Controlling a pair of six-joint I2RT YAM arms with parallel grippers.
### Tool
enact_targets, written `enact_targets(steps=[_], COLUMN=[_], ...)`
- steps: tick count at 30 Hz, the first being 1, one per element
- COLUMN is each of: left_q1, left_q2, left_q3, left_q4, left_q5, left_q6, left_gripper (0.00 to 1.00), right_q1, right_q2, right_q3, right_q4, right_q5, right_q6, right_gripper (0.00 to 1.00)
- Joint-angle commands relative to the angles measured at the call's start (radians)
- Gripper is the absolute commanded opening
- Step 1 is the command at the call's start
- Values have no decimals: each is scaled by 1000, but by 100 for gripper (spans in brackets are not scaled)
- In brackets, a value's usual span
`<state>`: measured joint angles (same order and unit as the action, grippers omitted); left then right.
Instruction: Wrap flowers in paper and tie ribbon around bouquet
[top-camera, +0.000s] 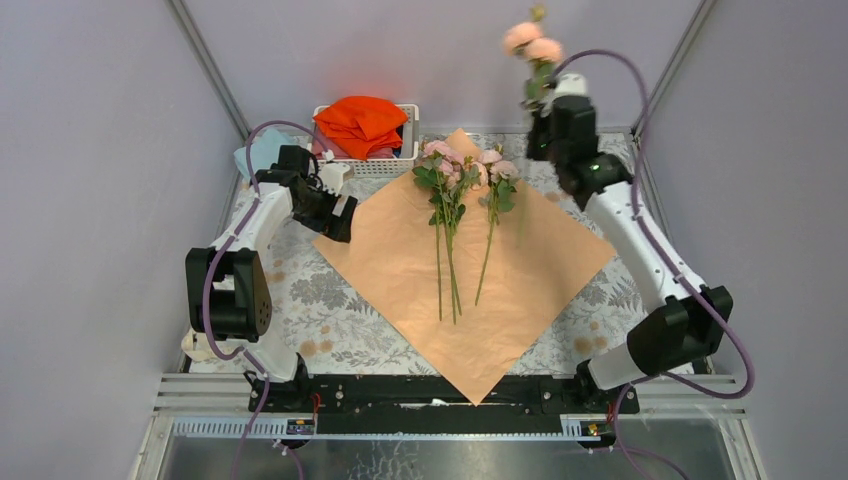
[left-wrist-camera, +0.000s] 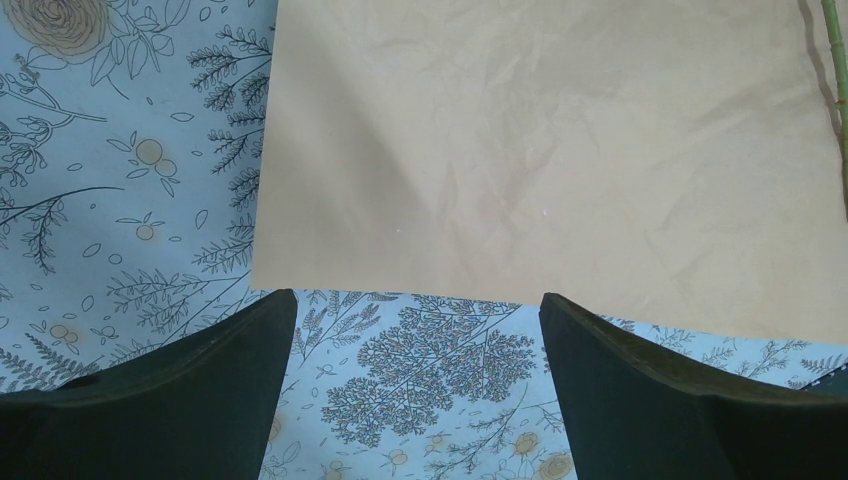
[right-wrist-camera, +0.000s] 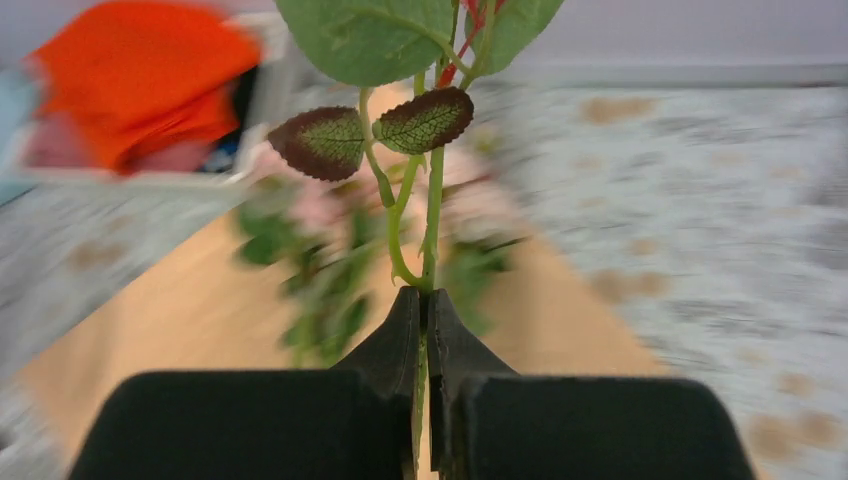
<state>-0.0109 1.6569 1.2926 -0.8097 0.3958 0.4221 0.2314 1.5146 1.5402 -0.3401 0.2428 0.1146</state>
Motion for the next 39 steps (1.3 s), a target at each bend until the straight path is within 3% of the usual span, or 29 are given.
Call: enact_targets(steps=[1,5,13,14,18,22,23,28,33,36,39], left_q1=[-8,-11,-18,-20,-42,-68,-77,-181,-376,-458,-503], left_q2=[1,-7,-6,-6,-7,-22,-29,-90,-214,-291,-366], left_q3=[8,4,6,8,22,36,41,52,-28,-122,-243], left_q4=[-9,-10,-10,-10,-23,-44,-53,-161,-214,-193,-162], left_q5=[-11,-20,-34,-39,-56,-56,-49,54,167,281,351], left_q6=[4,2,3,1,9,27,36,162,285,328,431], left_gripper=[99,99,99,99,99,99,99,99,99,99,99], right_q1=[152,255,268,268,269,269,269,264,262,264,296], right_q2=[70,223,379,386,389,287,252,91,10,-121,-300], right_q3=[-163,-116,-169,-162,-60,6,10,-64,-186,-317,-523], right_q4=[137,129,150,133,-27,-184,-215,-304,-457,-388,-158], right_q5=[-250,-272,-301,-319,-393,-396,-402,-343,-352,-518,-675], right_q6=[228,237,277,267,176,52,26,64,80,3,-163], right_gripper=[0,0,0,4,54,86,88,92,84,84,80])
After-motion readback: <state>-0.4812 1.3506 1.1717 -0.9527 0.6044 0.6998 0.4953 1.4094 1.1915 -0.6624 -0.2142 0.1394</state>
